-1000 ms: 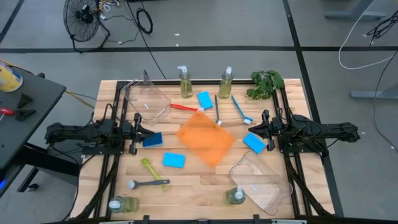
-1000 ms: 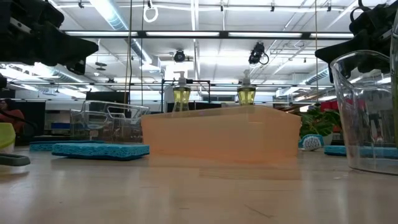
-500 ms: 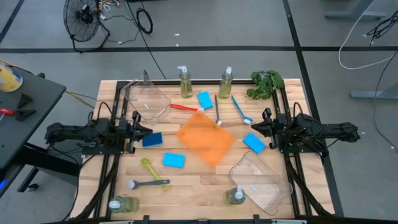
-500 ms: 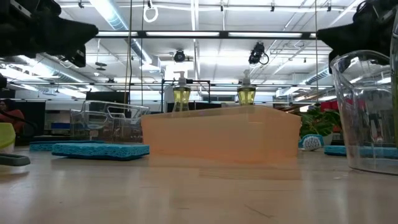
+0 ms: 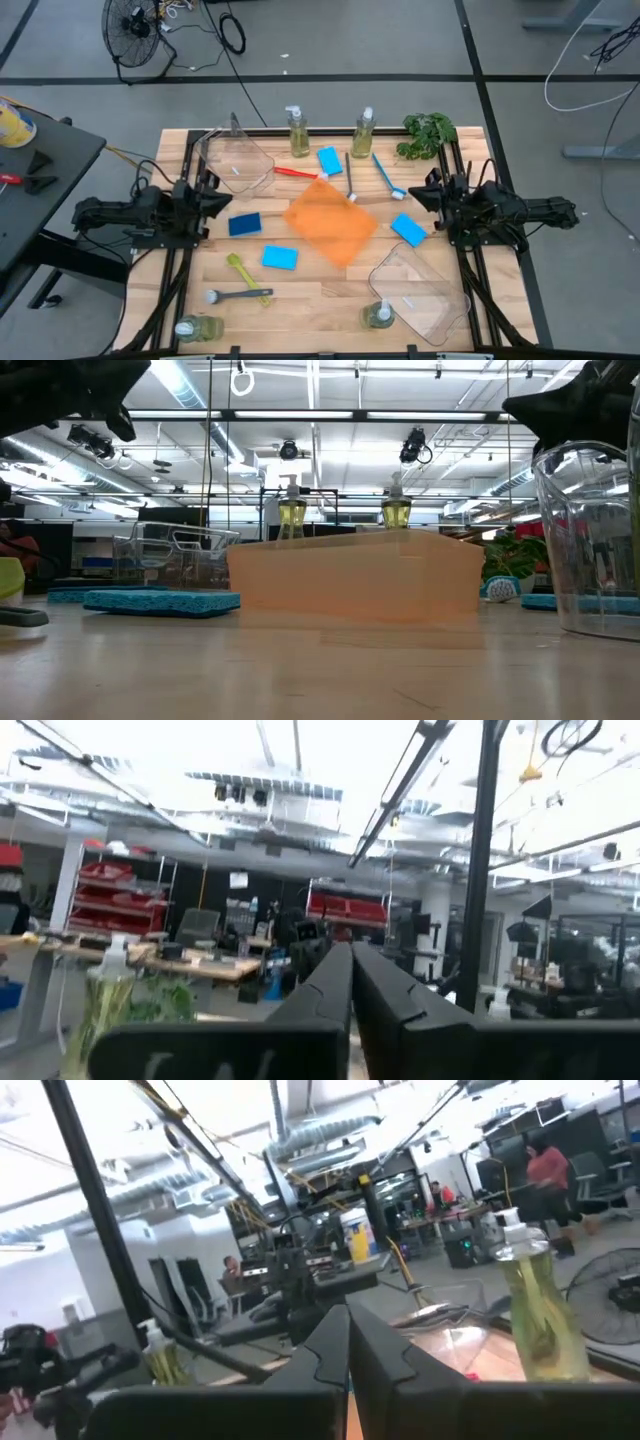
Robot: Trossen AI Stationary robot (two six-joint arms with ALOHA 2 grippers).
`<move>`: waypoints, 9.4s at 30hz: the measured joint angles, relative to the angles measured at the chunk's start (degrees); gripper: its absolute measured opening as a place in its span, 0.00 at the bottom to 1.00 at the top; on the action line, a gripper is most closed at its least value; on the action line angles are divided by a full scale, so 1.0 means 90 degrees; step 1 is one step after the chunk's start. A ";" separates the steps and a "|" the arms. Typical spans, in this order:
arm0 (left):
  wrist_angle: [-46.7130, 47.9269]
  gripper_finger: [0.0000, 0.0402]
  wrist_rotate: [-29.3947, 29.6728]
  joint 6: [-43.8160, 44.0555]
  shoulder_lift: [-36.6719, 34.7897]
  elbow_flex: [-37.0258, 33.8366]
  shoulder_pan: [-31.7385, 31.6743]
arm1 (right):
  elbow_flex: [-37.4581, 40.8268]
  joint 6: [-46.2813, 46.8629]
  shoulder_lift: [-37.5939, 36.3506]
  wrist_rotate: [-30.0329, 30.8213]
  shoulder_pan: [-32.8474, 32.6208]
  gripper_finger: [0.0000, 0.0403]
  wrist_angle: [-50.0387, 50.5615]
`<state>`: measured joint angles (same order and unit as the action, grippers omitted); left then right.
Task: Pick & Place Kitchen Sink Supplies
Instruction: Put the yellow dish soap into the orange bin
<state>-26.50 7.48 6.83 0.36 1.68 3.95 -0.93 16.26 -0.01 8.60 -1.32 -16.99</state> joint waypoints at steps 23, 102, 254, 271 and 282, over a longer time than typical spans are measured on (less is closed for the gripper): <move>0.5362 0.00 0.0243 -0.0175 0.0000 0.3759 0.0000 | -0.2480 -0.0390 0.0298 0.0500 0.0000 0.00 0.2469; 0.9733 0.01 0.0476 -0.0665 0.0044 0.6063 -0.0002 | -0.6115 -0.1813 0.1309 0.0161 -0.0001 0.02 0.8783; 0.9735 0.01 0.0474 -0.0663 0.0041 0.6060 0.0000 | -0.4144 -0.2146 0.7144 -0.0185 0.3940 0.69 0.0585; 0.9735 0.01 0.0476 -0.0663 0.0041 0.6060 -0.0001 | -0.4140 -0.2027 0.7875 -0.0240 0.4354 0.69 -0.0387; 0.9735 0.01 0.0476 -0.0663 0.0041 0.6060 -0.0001 | -0.4140 -0.2027 0.8370 -0.0285 0.4385 0.69 -0.0965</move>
<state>61.12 11.77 0.86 0.73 56.23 3.94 -38.20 -1.98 75.32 6.03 38.14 -25.67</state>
